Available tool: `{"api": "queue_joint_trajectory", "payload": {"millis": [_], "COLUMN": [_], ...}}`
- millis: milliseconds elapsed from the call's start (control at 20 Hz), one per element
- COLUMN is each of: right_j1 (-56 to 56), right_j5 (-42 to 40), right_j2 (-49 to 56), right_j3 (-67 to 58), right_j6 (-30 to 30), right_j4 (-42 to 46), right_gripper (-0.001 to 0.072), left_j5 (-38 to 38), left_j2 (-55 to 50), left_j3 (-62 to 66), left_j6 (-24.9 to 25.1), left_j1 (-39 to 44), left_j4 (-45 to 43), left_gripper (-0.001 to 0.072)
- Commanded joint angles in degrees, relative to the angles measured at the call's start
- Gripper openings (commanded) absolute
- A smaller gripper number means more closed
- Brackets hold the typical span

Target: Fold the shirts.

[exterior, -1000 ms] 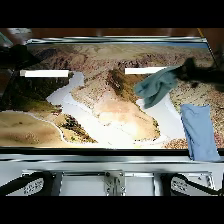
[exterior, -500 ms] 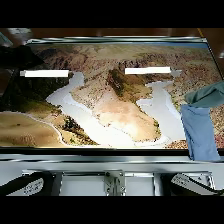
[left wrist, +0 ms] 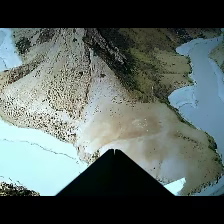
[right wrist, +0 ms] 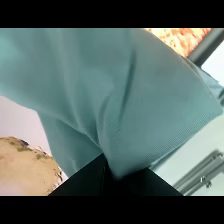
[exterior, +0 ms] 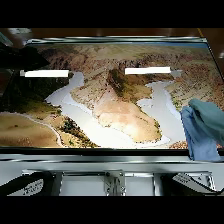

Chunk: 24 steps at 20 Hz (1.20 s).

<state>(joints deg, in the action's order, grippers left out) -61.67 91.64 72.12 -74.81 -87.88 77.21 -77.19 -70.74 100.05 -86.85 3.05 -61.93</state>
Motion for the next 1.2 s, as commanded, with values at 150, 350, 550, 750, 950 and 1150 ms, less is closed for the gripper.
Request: {"api": "queue_joint_trajectory", "payload": {"millis": [150,350,550,750,950,1150], "right_j1": [-5.4,-5.4,-0.6,23.6,45.5,51.8], "right_j5": [-7.6,-7.0,-24.2,-25.6,-7.6,-5.9], "right_j2": [-4.1,-7.3,-15.7,-20.6,-14.2,-11.5], "right_j3": [20.8,14.7,2.5,2.1,6.4,10.4], "right_j6": [0.3,0.2,4.0,6.6,3.9,0.3], "right_j4": [11.3,12.0,-11.2,-7.7,4.9,6.3], "right_gripper": [0.0545,0.0681,0.068,0.068,0.0681,0.0681], "left_j5": [0.0,0.1,-0.5,-5.0,-8.1,-6.1], "left_j2": [0.0,-0.9,-3.5,-10.3,-16.5,-12.2], "left_j3": [0.0,0.0,0.0,0.0,-1.1,-10.8], "left_j6": [0.1,2.2,11.9,1.3,1.0,-0.9], "left_j1": [0.2,0.2,4.3,16.7,22.1,22.6], "left_j4": [-0.1,-0.1,-8.4,-29.9,-29.6,-29.6], "left_gripper": [0.0041,0.0042,0.0039,0.0123,0.0659,0.0655]}}
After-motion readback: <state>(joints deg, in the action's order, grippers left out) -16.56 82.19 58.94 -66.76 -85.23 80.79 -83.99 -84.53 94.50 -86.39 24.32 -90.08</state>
